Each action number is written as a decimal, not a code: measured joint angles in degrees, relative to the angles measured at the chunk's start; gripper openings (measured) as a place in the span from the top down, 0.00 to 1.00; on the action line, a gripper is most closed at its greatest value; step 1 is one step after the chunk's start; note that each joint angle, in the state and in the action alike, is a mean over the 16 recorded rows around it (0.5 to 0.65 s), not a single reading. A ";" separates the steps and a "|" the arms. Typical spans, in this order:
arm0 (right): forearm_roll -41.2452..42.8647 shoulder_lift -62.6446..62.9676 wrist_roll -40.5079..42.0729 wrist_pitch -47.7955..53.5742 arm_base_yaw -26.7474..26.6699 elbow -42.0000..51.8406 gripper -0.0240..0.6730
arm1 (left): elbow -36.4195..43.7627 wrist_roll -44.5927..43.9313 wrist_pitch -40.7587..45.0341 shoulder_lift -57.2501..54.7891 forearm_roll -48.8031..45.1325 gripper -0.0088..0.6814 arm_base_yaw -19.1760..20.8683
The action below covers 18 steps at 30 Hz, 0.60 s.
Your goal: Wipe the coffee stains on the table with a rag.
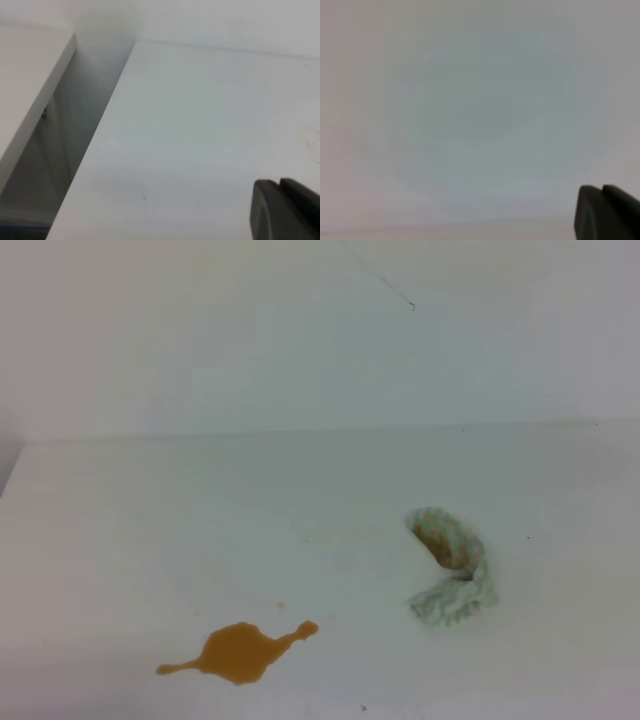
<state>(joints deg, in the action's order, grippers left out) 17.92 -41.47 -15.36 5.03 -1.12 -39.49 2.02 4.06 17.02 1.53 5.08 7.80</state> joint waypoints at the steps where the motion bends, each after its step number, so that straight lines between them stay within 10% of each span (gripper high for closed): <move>1: -0.03 -1.80 -0.12 1.34 -0.78 -0.83 0.97 | 0.00 0.00 0.00 0.00 0.00 0.99 0.00; 18: -5.02 -30.28 15.24 24.83 -20.71 -17.85 0.97 | 0.13 0.00 -0.06 0.00 0.00 0.99 0.00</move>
<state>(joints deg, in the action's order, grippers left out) 12.90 -71.75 -0.12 29.86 -21.83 -57.33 2.15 4.06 16.96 1.53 5.08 7.80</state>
